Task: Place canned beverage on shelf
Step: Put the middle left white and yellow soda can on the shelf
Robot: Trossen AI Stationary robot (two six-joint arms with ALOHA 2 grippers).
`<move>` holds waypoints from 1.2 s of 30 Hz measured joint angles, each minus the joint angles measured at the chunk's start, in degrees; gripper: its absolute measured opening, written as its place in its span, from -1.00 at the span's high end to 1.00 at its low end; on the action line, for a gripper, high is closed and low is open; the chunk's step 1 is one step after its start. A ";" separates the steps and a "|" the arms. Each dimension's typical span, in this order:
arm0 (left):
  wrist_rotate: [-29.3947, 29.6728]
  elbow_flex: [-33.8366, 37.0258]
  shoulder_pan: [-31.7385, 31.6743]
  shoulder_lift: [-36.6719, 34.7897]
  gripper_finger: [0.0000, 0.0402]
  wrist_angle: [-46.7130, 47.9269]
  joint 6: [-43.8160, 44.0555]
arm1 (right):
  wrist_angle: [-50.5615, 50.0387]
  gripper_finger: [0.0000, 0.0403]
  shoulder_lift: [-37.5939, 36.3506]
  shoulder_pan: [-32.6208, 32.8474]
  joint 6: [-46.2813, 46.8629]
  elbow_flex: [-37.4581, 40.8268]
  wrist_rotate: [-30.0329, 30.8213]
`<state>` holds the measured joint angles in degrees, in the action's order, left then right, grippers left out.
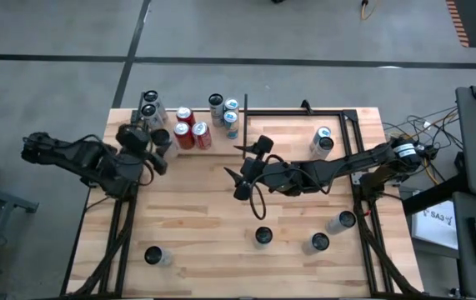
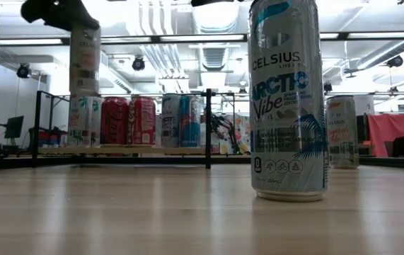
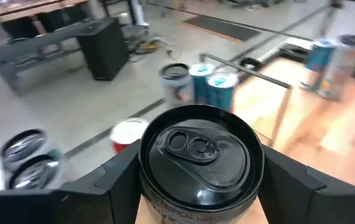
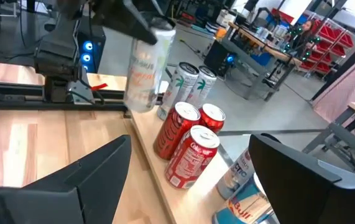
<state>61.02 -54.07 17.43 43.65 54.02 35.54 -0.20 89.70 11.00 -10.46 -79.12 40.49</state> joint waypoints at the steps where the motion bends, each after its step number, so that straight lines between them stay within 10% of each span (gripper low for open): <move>1: 0.72 -0.26 0.03 -0.19 -0.16 1.19 1.11 | 0.01 -0.57 0.09 0.00 0.00 -0.01 0.00; 36: 1.59 18.56 -16.00 -4.09 -0.16 -6.79 8.53 | -0.05 -0.52 0.32 -0.02 1.65 0.00 -0.15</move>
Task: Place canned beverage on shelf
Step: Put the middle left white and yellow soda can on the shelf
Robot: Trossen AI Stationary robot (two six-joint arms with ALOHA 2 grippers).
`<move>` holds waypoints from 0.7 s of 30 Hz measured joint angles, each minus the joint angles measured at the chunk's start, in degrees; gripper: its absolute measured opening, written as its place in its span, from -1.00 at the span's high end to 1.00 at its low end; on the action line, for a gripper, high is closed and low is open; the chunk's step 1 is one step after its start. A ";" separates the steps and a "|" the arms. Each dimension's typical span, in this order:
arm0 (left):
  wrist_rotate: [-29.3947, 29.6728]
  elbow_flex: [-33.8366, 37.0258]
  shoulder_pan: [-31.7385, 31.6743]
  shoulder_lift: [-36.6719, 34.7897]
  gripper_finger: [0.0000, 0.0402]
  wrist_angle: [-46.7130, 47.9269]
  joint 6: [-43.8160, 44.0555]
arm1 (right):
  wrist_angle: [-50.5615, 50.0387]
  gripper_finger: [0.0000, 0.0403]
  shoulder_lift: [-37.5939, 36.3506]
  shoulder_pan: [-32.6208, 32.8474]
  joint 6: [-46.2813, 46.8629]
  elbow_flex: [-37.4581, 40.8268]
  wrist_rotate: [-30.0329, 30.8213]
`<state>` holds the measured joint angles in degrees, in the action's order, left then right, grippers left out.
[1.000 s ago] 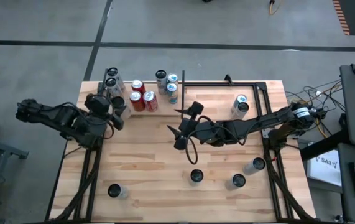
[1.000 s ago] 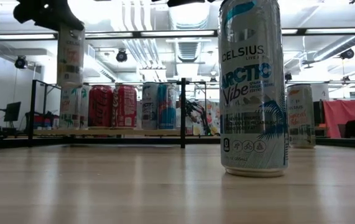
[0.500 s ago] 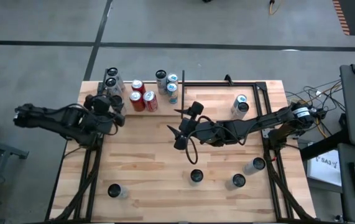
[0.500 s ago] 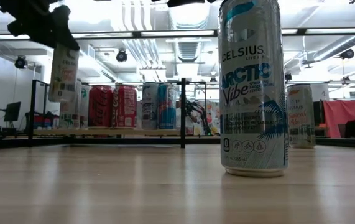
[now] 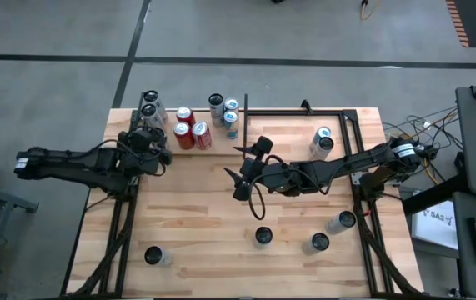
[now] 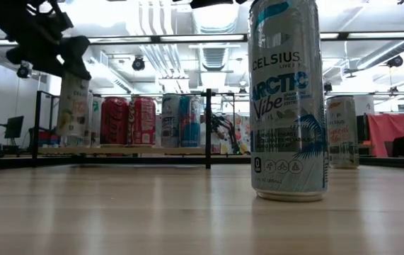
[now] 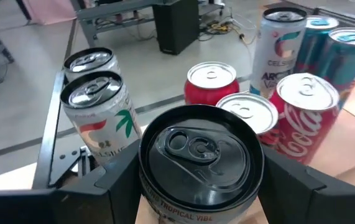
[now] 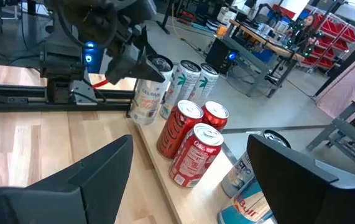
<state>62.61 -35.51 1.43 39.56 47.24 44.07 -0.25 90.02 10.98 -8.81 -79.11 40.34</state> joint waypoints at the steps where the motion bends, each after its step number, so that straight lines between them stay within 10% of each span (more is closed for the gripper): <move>1: 0.00 0.53 -0.54 -0.15 -0.16 -0.53 0.00 | 0.00 -0.52 0.00 0.00 0.17 0.00 0.00; 21: 1.96 4.59 -5.09 -0.67 -0.16 -7.89 1.52 | 0.00 -0.51 0.02 0.00 0.25 0.08 0.07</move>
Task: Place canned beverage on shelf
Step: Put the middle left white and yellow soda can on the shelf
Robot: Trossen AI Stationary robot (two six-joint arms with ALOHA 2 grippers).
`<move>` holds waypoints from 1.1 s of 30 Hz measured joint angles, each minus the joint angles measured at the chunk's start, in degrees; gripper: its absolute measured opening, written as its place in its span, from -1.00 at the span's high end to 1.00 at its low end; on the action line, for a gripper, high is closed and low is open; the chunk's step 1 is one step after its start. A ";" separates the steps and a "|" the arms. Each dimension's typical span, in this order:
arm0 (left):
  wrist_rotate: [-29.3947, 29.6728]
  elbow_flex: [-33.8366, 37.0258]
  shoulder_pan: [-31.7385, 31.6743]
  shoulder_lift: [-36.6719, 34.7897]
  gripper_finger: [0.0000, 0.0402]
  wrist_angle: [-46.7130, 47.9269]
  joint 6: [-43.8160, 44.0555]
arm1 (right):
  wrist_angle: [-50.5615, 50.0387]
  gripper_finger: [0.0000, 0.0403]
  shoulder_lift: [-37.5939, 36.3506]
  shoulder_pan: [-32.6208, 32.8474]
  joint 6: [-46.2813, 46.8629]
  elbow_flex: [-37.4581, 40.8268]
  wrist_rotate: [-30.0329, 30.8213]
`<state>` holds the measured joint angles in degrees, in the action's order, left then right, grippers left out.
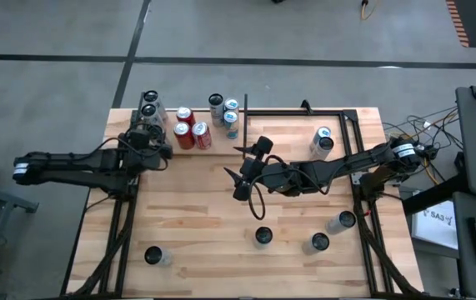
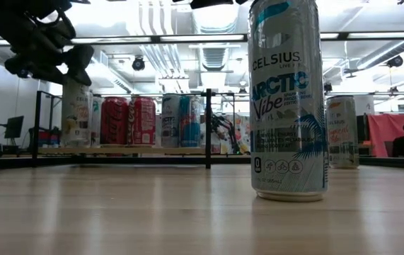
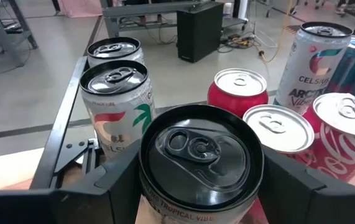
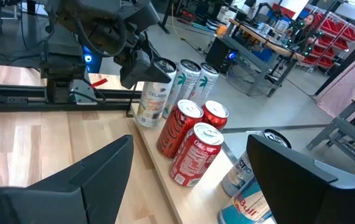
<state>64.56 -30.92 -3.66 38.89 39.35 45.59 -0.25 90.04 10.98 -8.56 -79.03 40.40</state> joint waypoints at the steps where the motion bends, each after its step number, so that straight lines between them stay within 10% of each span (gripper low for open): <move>1: 0.03 0.00 0.00 0.18 -0.16 -0.14 0.18 | 0.00 -0.51 0.00 0.00 0.00 -0.01 0.00; 33: 3.07 -0.07 -1.01 7.79 -0.31 -2.87 3.81 | 0.00 -0.51 0.04 -0.02 -0.04 -0.01 0.04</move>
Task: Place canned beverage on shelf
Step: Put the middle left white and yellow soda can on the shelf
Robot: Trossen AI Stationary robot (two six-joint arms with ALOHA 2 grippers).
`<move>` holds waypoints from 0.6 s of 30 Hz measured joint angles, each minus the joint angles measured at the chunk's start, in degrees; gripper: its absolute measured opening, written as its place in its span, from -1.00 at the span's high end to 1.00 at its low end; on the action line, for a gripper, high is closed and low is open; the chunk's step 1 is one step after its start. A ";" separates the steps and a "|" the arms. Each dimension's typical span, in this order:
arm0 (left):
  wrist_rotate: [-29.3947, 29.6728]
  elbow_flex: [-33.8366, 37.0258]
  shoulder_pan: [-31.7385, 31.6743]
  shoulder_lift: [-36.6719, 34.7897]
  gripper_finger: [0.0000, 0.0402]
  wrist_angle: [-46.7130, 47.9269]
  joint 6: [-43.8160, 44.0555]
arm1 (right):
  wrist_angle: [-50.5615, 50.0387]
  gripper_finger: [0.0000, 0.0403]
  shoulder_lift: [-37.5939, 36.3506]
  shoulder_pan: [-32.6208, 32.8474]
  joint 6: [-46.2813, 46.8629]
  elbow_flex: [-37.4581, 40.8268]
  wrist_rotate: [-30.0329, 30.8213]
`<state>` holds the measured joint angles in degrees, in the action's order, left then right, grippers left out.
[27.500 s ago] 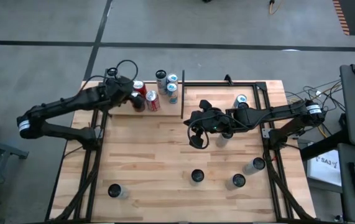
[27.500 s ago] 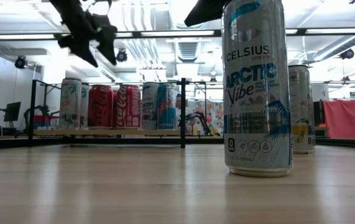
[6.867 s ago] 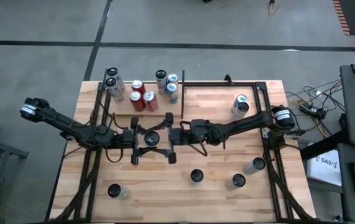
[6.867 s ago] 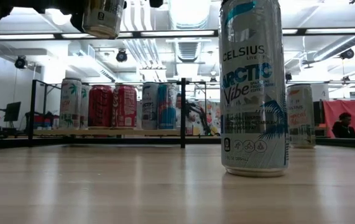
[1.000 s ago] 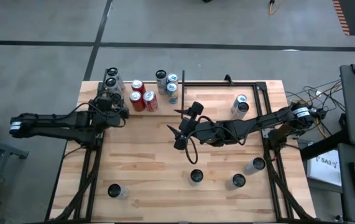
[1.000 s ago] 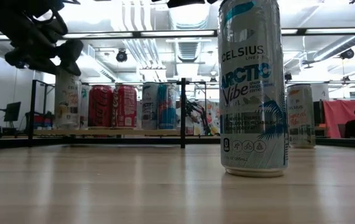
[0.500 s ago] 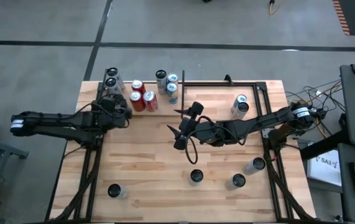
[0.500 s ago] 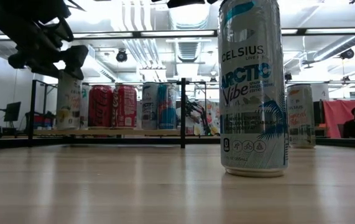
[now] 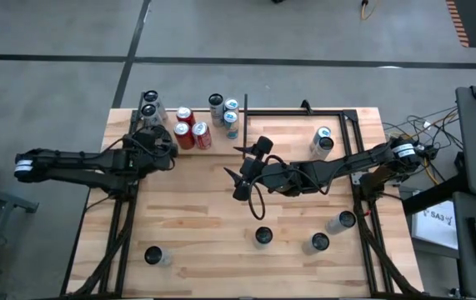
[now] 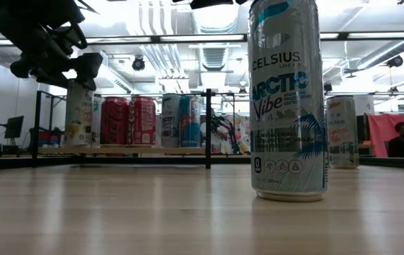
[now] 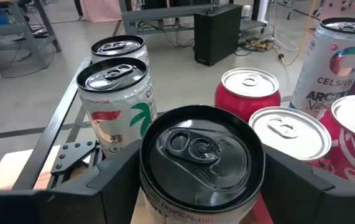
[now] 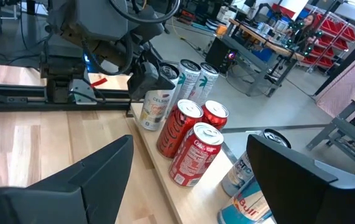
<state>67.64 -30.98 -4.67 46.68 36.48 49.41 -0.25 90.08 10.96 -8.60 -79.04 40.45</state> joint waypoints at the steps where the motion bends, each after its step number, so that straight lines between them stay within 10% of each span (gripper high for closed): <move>1: 0.02 0.00 0.00 0.00 -0.31 -0.02 0.00 | 0.00 -0.51 0.00 0.00 -0.02 0.01 0.00; 18: -0.26 0.00 0.02 0.11 -0.31 -0.05 -0.66 | 0.00 -0.51 0.00 0.01 0.00 0.01 -0.02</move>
<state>67.38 -30.98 -4.64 46.78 36.42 48.75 -0.25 90.08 10.97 -8.60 -79.03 40.42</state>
